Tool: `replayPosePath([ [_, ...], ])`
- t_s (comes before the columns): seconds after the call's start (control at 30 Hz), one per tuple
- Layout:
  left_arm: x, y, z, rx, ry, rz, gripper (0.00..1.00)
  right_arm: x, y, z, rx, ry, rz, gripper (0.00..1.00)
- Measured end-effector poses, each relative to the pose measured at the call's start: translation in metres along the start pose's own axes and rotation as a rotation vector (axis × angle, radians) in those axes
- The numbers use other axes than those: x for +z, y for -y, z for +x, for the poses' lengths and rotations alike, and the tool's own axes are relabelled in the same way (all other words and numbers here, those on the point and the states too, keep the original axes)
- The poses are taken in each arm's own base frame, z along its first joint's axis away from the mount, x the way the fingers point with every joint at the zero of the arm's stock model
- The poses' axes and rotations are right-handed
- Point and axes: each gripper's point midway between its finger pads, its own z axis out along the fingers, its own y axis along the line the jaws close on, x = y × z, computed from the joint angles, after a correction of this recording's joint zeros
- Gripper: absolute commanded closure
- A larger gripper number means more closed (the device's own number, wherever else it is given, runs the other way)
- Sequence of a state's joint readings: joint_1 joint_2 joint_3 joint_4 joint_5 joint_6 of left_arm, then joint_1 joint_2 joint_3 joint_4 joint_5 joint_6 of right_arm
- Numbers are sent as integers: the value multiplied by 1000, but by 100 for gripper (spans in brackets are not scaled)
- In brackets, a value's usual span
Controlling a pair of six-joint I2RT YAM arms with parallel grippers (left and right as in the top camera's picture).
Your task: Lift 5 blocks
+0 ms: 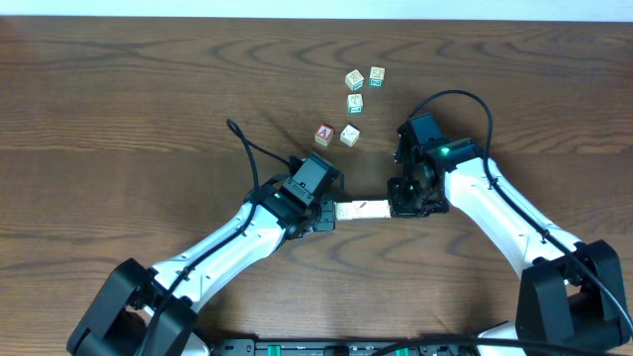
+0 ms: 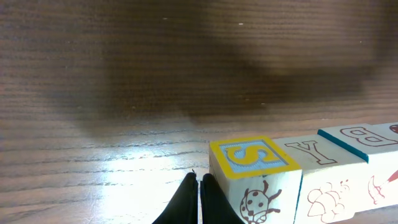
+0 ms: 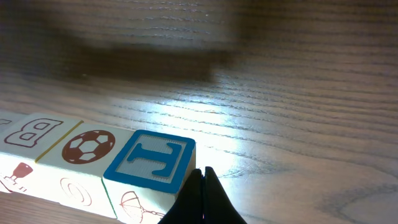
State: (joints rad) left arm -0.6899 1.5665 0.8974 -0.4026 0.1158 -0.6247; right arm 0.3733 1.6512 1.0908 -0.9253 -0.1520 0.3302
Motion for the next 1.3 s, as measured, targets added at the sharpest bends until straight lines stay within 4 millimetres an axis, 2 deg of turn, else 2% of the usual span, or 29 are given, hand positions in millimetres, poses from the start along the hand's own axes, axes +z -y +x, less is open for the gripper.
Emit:
replayPosePath([
  [0.93, -9, 1, -4, 2, 28, 4, 93, -7, -3, -2, 4, 2, -5, 99],
  [1.3, -21, 3, -10, 1, 63, 16, 93, -14, -6, -7, 7, 23, -13, 99],
])
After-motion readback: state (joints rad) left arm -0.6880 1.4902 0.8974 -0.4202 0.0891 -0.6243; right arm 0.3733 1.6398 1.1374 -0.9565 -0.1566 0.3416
